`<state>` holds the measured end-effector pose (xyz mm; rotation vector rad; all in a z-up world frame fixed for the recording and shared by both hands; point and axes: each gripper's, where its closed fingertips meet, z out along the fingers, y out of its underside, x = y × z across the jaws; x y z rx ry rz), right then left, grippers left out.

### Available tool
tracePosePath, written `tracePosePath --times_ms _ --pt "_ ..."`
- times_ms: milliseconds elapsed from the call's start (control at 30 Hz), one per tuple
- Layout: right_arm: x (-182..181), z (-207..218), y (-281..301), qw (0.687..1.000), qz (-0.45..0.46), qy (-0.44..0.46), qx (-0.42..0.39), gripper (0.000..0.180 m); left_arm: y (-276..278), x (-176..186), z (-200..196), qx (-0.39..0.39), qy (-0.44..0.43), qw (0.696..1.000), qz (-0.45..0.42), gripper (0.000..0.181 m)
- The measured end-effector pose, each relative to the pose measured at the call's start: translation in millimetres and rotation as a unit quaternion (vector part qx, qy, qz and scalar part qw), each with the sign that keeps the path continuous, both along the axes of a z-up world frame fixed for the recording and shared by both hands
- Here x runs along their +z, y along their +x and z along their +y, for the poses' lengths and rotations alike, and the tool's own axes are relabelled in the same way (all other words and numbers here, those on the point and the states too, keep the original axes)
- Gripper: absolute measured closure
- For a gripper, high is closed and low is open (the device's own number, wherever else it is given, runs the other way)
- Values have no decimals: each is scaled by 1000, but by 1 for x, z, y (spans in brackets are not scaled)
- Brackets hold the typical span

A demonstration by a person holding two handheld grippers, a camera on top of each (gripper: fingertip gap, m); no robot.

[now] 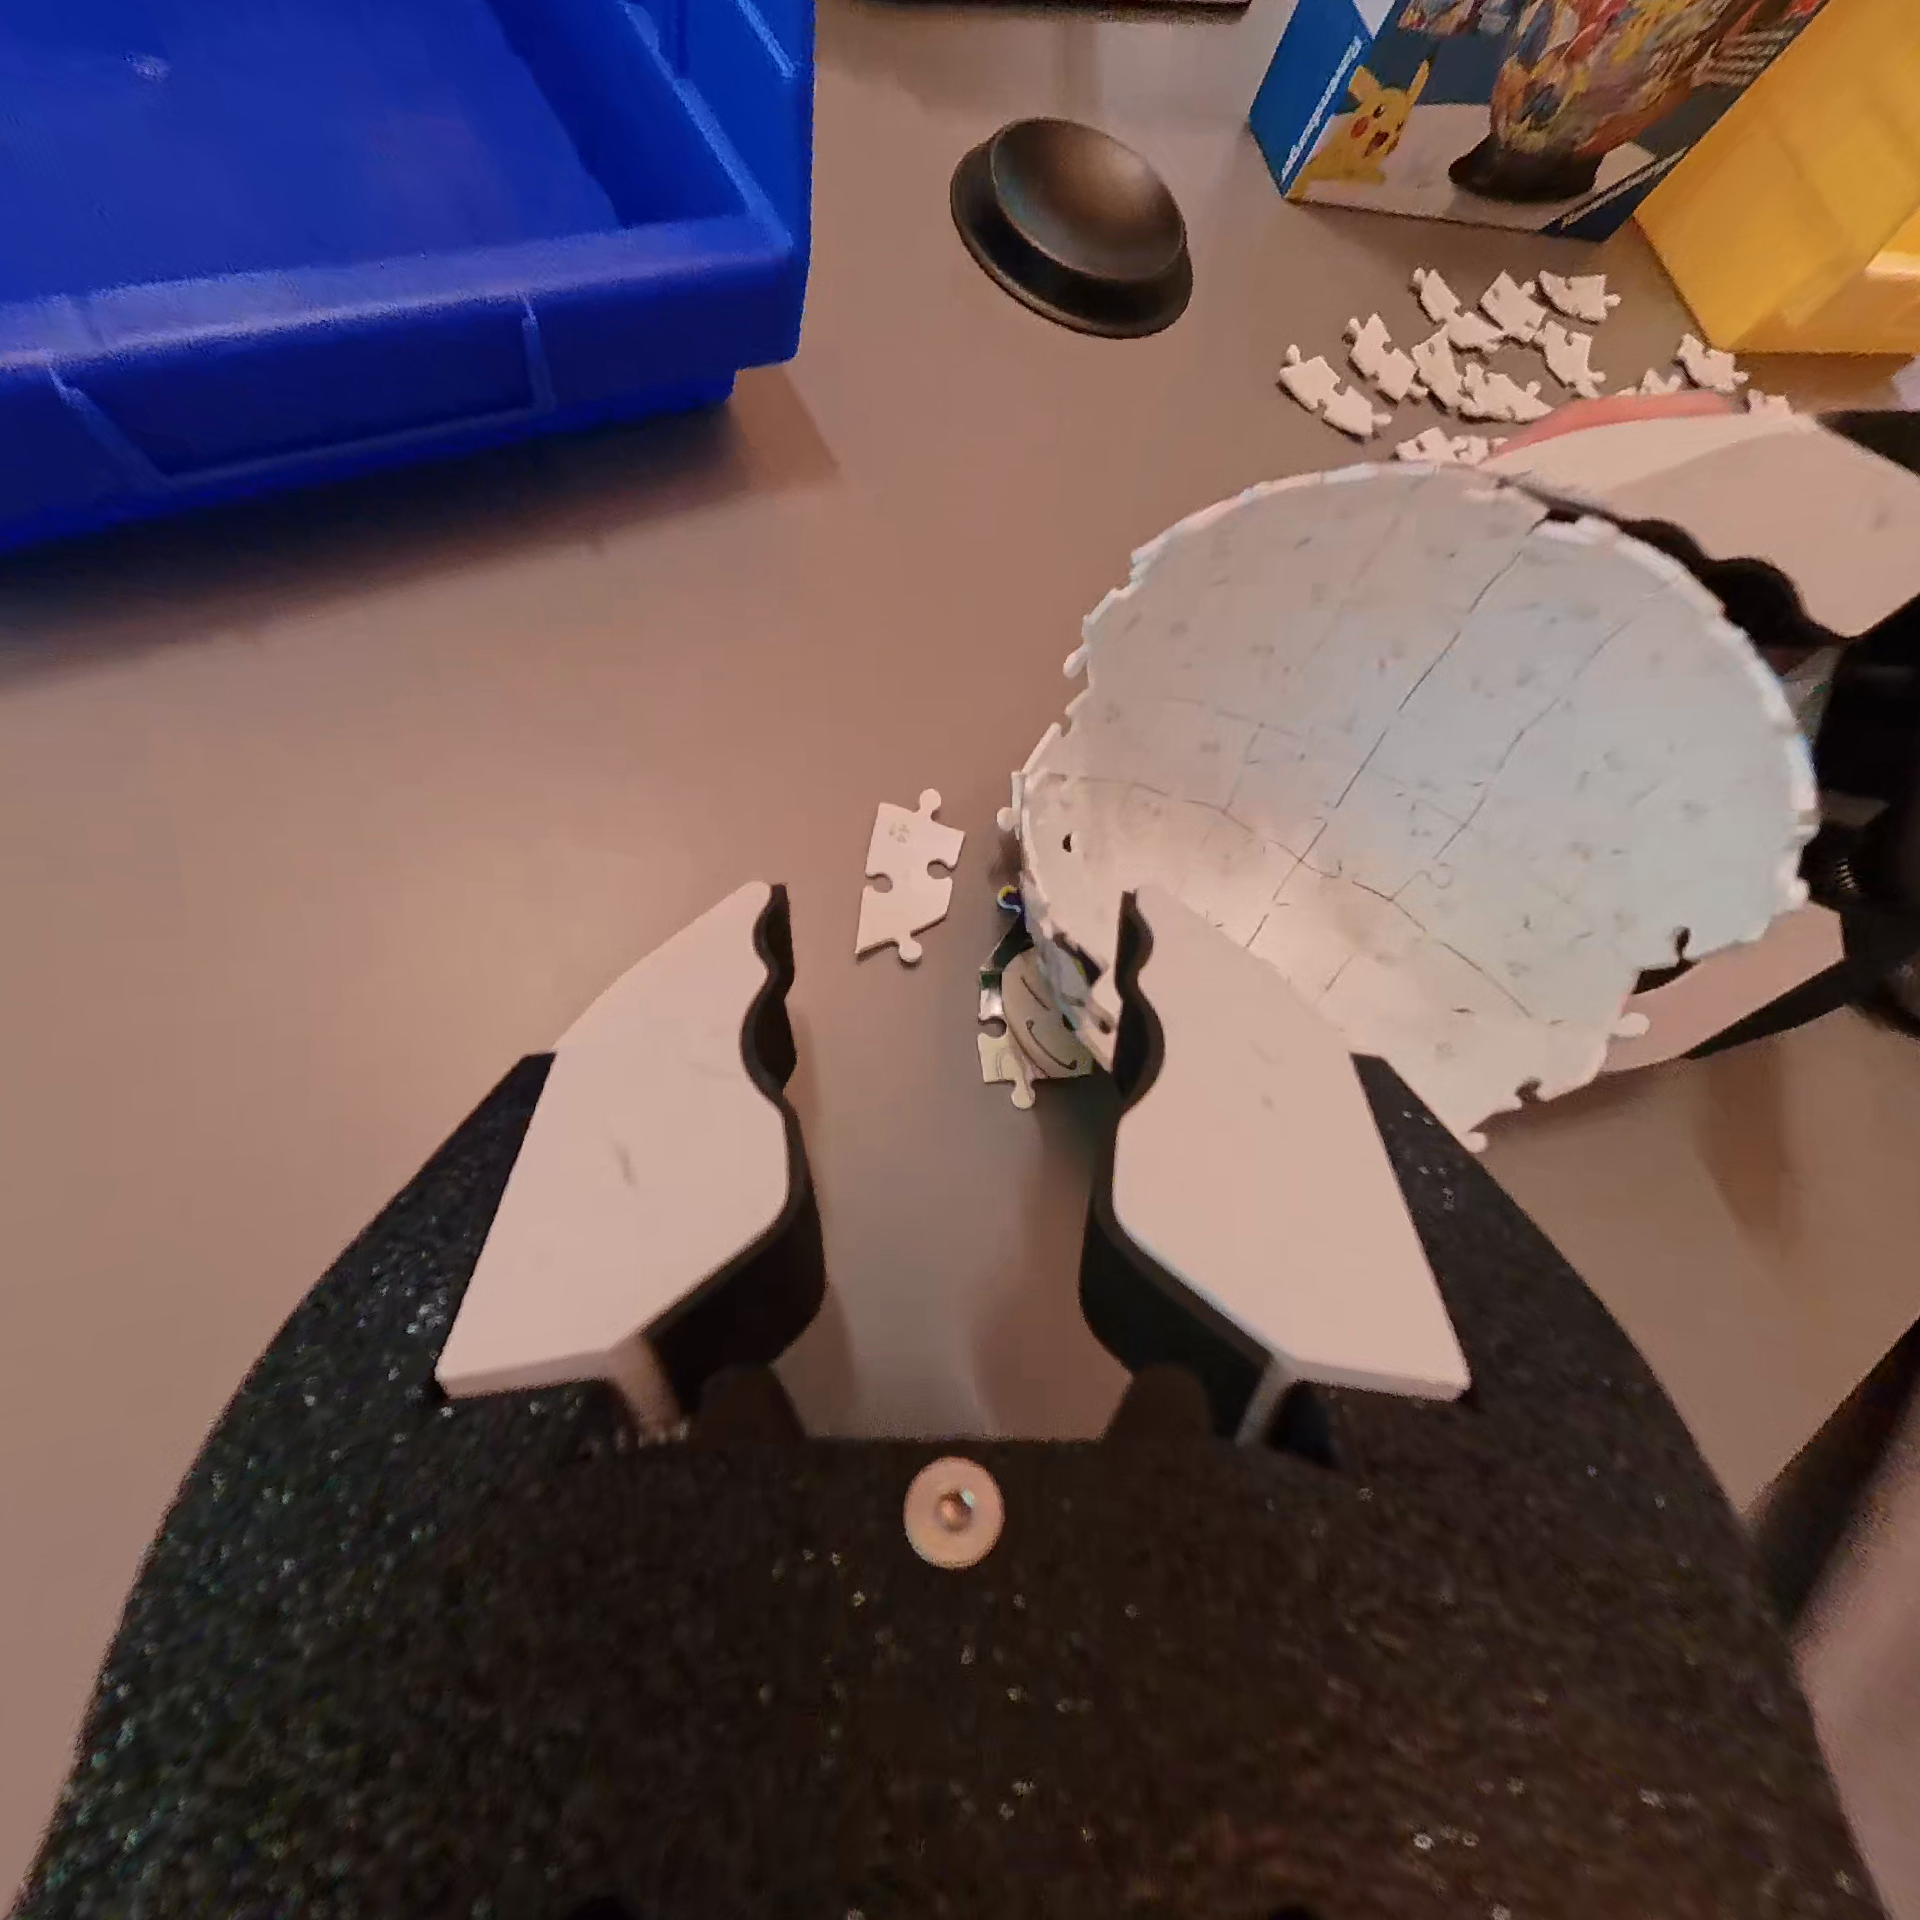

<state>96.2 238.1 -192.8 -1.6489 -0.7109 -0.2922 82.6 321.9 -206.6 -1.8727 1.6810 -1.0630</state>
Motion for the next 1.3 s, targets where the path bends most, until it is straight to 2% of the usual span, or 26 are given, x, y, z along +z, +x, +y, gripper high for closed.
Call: tracePosePath --times_ms 233,433,600,767,1100,1300 --pt "2 1 4 999 12 -33 20 62 0 -4 1 -10 6 1000 12 123" --pt "5 12 14 992 34 -103 57 63 15 0 14 -14 62 997 37 121" --pt "6 20 12 989 31 -123 76 63 30 -16 23 -35 59 992 108 119" --pt "9 22 12 991 40 -106 73 63 25 -34 27 -31 40 984 168 119" --pt "6 29 9 996 43 -39 69 56 7 -47 15 -9 4 979 202 118" --pt "-4 33 6 995 20 -34 96 54 3 -47 9 -31 25 980 194 114"
